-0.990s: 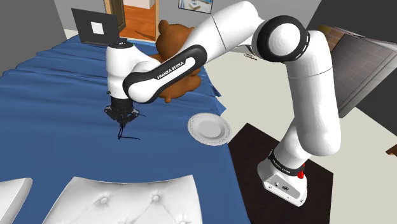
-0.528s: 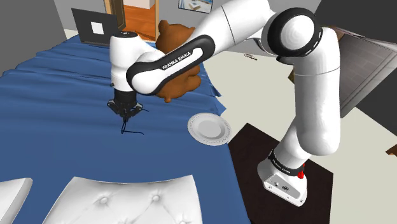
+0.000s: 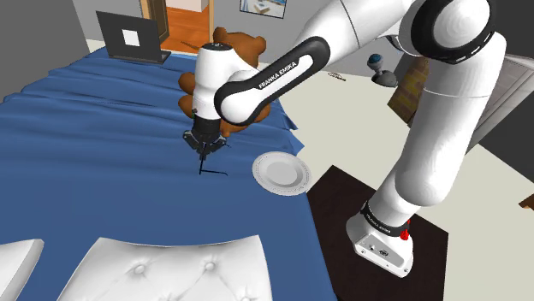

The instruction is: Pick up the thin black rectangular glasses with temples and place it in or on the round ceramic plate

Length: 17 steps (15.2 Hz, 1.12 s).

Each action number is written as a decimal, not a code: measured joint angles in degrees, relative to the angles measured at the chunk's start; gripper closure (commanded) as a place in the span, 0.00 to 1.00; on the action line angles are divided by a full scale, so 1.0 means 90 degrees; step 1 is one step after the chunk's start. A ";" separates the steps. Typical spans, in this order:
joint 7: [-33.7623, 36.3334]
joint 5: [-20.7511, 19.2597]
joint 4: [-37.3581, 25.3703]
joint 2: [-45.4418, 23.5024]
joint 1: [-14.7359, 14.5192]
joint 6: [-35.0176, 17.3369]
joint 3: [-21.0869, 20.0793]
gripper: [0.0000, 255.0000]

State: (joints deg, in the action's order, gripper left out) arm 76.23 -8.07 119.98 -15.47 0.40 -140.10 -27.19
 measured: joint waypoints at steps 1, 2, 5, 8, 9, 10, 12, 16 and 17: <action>-0.0139 0.0104 0.0257 0.0161 0.0110 -0.0115 -0.0014 1.00; -0.0325 0.0261 0.0514 0.0385 0.0240 -0.0168 -0.0045 1.00; -0.0904 0.0735 0.1234 0.0992 0.0558 -0.0350 -0.0079 1.00; -0.1647 0.1337 0.2030 0.1693 0.0818 -0.0505 -0.0021 1.00; -0.1862 0.1497 0.2194 0.1870 0.0864 -0.0504 0.0022 1.00; -0.2062 0.1646 0.2374 0.2040 0.0897 -0.0522 0.0070 1.00; -0.2527 0.1984 0.2822 0.2450 0.0945 -0.0565 0.0212 1.00; -0.3355 0.2462 0.3554 0.3208 0.0983 -0.0501 0.0596 1.00; -0.3583 0.2523 0.3693 0.3362 0.1020 -0.0468 0.0737 1.00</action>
State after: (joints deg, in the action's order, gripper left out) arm 43.99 14.64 153.22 14.79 9.58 -144.31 -20.56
